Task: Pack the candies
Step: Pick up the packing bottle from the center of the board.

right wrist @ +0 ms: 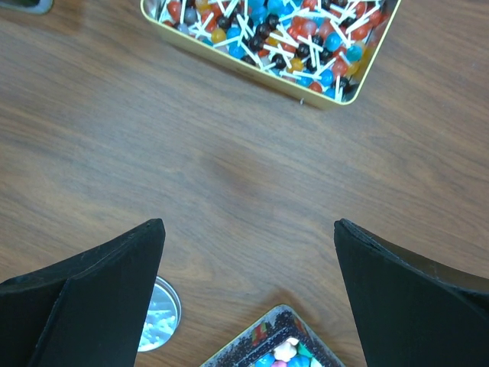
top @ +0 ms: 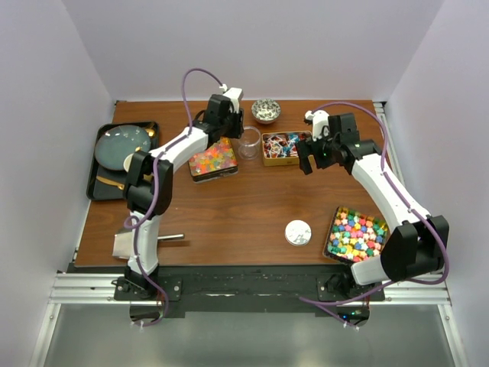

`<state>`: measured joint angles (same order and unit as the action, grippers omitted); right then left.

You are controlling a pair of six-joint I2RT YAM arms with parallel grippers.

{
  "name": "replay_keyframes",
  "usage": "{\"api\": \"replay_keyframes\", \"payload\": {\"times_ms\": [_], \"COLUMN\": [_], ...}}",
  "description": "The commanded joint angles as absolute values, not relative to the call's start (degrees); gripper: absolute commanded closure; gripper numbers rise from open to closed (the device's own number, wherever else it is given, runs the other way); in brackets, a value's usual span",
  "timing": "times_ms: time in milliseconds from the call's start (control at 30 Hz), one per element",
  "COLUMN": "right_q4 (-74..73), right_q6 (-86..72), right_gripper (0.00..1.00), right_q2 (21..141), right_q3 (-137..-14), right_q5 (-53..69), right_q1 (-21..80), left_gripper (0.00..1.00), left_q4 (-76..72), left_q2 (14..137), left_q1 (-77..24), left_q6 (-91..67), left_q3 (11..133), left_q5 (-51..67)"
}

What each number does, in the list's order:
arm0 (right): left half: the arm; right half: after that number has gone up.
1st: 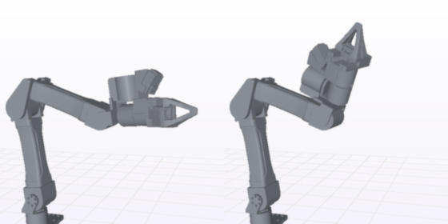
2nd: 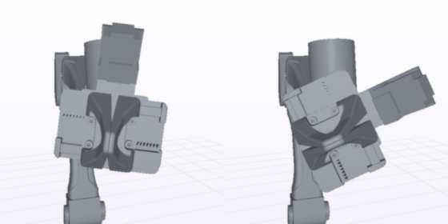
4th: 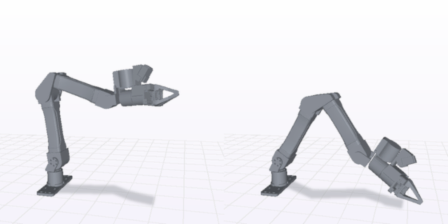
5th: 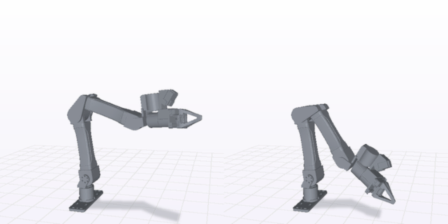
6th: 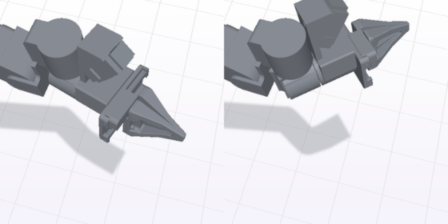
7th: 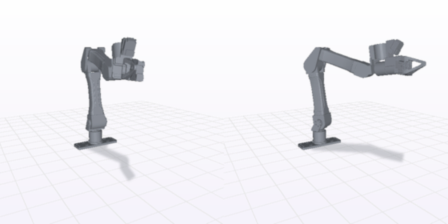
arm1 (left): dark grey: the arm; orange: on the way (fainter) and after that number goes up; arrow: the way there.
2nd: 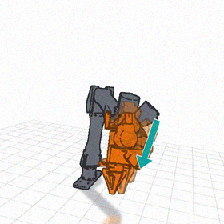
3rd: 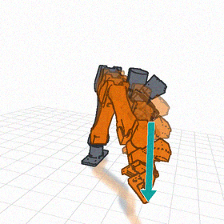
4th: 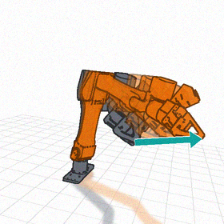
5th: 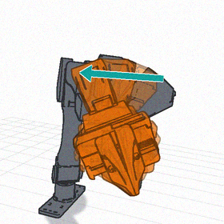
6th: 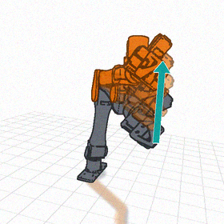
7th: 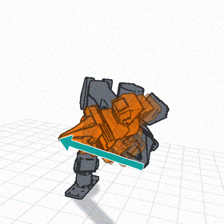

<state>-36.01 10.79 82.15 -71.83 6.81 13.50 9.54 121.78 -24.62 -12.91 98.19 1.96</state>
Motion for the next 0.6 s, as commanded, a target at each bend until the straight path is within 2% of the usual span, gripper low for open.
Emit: {"api": "replay_keyframes", "payload": {"times_ms": [0,67,267,433,567], "right_q4": [-36.1,-36.2,-37.5,-37.4,-37.4], "right_q6": [11.3,11.3,12.3,12.2,12.3], "right_gripper": [0.04,0.04,0.04,0.04,0.04], "right_q2": [80.0,79.8,78.9,78.0,78.1], "right_q3": [-71.1,-70.9,-71.1,-69.9,-69.7], "right_q5": [6.2,6.2,5.3,5.4,5.4], "right_q1": [13.5,13.6,13.5,13.6,13.6], "left_gripper": [0.59,0.61,0.75,0.98,1.00], "left_q4": [9.9,10.2,10.2,11.8,15.1], "left_q2": [121.3,120.9,121.3,119.7,116.1], "left_q1": [-25.0,-25.0,-25.3,-25.8,-25.8], "left_q6": [-11.0,-10.8,-10.3,-9.3,-5.7], "left_q3": [96.7,96.2,96.7,98.3,99.3], "left_q5": [2.4,2.7,2.7,2.2,4.9]}}
